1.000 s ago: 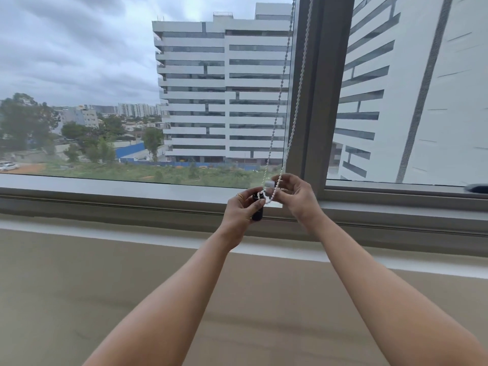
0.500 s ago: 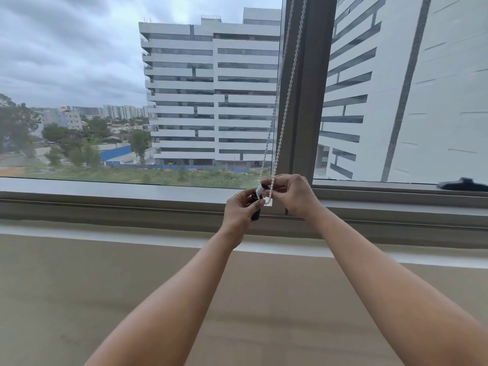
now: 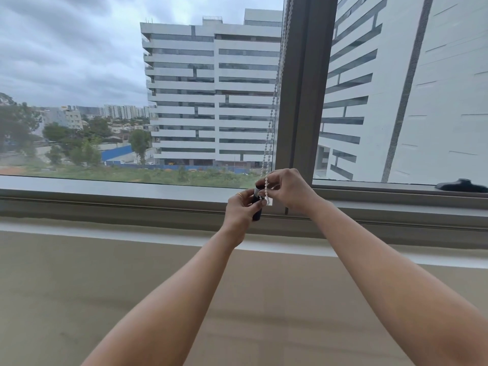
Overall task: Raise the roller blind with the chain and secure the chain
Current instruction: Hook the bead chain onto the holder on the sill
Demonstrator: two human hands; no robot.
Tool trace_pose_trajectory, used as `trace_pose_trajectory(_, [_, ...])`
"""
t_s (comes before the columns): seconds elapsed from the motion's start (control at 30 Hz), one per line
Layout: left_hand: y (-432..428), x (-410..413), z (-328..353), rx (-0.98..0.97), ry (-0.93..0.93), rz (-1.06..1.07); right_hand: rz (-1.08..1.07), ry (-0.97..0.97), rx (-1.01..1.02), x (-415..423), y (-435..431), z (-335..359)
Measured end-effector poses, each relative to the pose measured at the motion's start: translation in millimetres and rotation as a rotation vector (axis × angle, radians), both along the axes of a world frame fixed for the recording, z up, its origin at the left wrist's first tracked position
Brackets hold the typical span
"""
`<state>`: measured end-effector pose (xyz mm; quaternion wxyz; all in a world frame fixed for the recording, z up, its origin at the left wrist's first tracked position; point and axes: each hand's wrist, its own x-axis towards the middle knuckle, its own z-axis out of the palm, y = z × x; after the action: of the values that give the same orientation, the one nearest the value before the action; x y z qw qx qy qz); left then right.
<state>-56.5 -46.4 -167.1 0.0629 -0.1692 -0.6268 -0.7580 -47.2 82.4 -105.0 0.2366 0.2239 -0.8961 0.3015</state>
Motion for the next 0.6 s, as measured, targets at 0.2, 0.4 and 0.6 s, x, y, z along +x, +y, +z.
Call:
trace_pose_trajectory(0.2, [-0.6, 3.6, 3.6, 0.025, -0.025, -0.035, -0.010, -0.085, 0.051, -0.3, -1.8, 8.4])
trace_pose_trajectory(0.4, [-3.5, 2.9, 3.5, 0.012, -0.058, -0.044, -0.022, -0.140, 0.088, -0.5, -4.0, 12.5])
trace_pose_trajectory(0.6, [-7.4, 3.4, 3.5, 0.033, -0.088, -0.145, 0.003, -0.206, 0.089, -0.9, -0.2, 16.9])
